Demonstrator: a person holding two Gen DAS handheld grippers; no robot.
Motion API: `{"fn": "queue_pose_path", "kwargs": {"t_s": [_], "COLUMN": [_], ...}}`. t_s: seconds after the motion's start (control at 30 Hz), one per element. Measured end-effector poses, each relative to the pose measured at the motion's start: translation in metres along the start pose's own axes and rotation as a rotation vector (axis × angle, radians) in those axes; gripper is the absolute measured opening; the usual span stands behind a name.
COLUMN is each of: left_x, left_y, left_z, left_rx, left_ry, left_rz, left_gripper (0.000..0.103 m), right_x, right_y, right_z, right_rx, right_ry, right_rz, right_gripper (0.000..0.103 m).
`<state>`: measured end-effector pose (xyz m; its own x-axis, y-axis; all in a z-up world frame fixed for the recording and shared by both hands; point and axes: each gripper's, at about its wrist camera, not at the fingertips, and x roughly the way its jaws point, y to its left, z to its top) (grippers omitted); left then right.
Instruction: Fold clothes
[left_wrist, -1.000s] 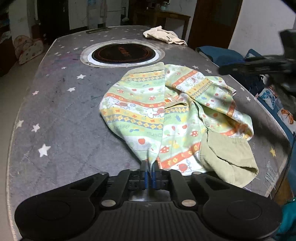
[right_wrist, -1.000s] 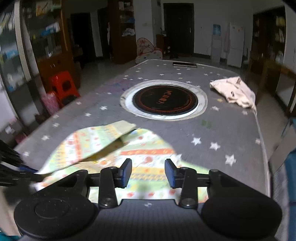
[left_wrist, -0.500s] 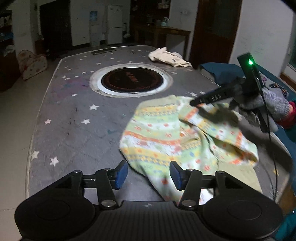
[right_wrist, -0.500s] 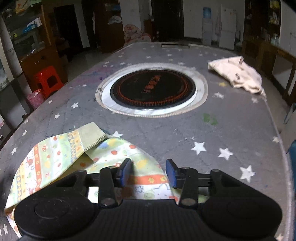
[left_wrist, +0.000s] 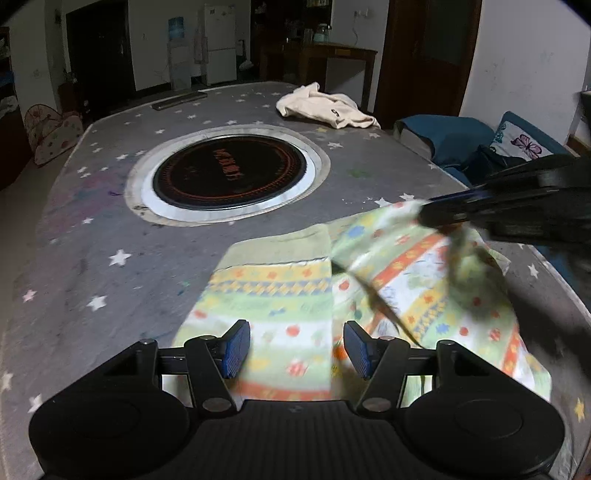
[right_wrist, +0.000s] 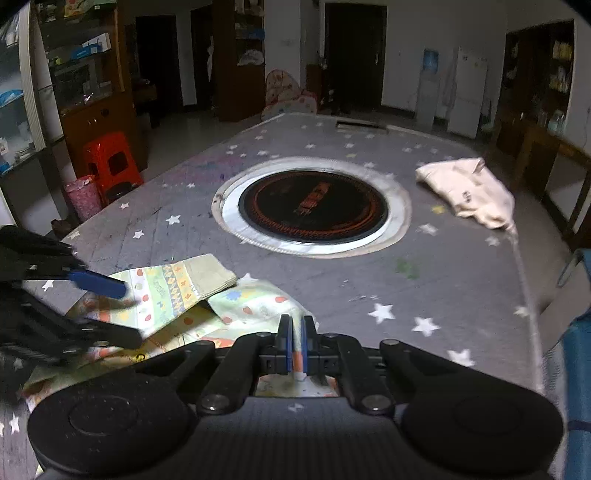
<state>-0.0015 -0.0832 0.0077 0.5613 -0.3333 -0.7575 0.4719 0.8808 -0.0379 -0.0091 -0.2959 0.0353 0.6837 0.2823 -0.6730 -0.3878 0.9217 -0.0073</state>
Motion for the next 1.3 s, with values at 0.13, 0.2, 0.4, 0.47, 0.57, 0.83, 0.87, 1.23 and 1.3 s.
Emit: {"fn": "queue_pose_path", "kwargs": {"t_s": [0.13,0.2,0.4,0.47,0.57,0.83,0.87,1.23,1.3], "left_x": [0.015,0.017,0.008,0.003,-0.004,-0.041,-0.047,-0.074,-0.072], "left_y": [-0.003,-0.001,0.009,0.013,0.019,0.049,0.049,0.035,0.036], "left_z": [0.000,-0.002,-0.007,-0.010,-0.014,-0.029,-0.032,-0.069,-0.073], "left_rx": [0.017,0.013,0.009,0.012,0.009,-0.111,-0.114,-0.156,-0.176], "left_ry": [0.023,0.028,0.014,0.009,0.008,0.011,0.007,0.069,0.083], "left_rz": [0.021,0.023,0.047,0.061,0.088,0.070,0.065,0.045,0.043], "left_gripper": [0.040,0.029,0.006,0.004,0.002,0.015,0.020,0.065,0.065], "right_x": [-0.030,-0.043,-0.067,-0.072,-0.074,-0.097,-0.101,-0.101,-0.101], "right_y": [-0.011,-0.019,-0.049,-0.060,-0.068,-0.068,-0.065,-0.032,-0.029], "right_z": [-0.010,-0.018,-0.047,-0.058,-0.071,-0.076,-0.074,-0.087,-0.087], "right_rx": [-0.029,-0.028,0.018,0.041,0.069,0.126,0.131,0.294,0.293], "right_ry": [-0.008,-0.010,0.033,0.060,0.087,0.055,0.050,0.170,0.170], "right_rz": [-0.070,-0.116,-0.251,-0.286,-0.305,-0.213,-0.176,0.128,0.130], "right_gripper": [0.004,0.004,0.004,0.004,0.004,0.025,0.029,0.049,0.049]}}
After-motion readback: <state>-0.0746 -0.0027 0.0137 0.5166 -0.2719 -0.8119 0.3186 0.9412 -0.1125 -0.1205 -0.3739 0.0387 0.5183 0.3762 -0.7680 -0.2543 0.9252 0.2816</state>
